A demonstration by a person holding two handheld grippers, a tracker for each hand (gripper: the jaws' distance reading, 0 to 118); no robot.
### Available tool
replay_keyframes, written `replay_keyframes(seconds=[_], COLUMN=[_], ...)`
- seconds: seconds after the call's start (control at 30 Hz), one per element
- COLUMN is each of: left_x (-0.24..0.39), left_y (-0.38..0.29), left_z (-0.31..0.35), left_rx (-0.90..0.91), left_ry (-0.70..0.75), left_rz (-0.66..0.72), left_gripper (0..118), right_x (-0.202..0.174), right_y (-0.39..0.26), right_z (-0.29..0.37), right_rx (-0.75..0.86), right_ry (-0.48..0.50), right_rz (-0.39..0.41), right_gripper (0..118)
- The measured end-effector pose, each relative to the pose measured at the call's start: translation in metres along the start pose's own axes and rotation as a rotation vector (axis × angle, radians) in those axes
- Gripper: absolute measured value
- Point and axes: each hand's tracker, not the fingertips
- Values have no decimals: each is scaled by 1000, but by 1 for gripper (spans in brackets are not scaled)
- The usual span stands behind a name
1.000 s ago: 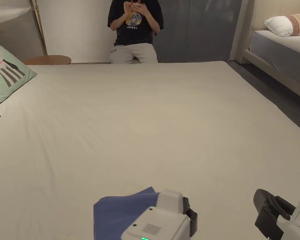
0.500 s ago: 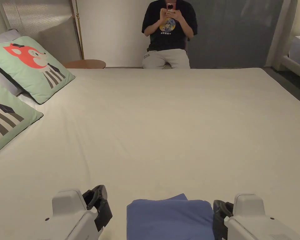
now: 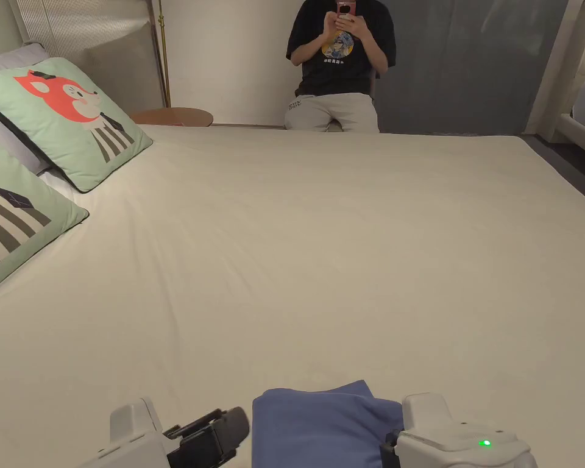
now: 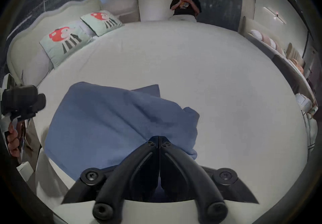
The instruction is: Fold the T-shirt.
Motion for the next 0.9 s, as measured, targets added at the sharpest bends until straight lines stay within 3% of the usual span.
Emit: replay_keyframes(seconds=[0.07, 0.33, 0.4, 0.47, 0.57, 0.63, 0.73, 0.9], left_x=[-10, -56, -52, -48, -39, -30, -21, -26], left_y=[6, 21, 17, 16, 10, 7, 11, 37], left_z=[-15, -80, -85, -92, -101, -94, -84, -47], left_rx=[-88, -351, -341, -337, -367, -369, -360, -327], left_ry=[-76, -194, -206, -204, -78, -106, -113, -121], left_rz=[60, 265, 249, 236, 219, 291, 285, 257], left_gripper=[110, 109, 89, 49, 27, 17, 14, 14], right_x=[4, 20, 21, 24, 25, 27, 25, 4], right_y=[8, 22, 20, 18, 15, 12, 11, 27], right_z=[-4, -9, -8, -8, -3, 4, 24, 47], right_rx=[-37, -109, -108, -102, -87, -62, 17, 133], right_ry=[14, 76, 93, 105, 110, 118, 162, 180], right_rz=[3, -12, -44, -72, -101, -137, -212, -163], right_gripper=[0, 0, 0, 0, 0, 0, 0, 0])
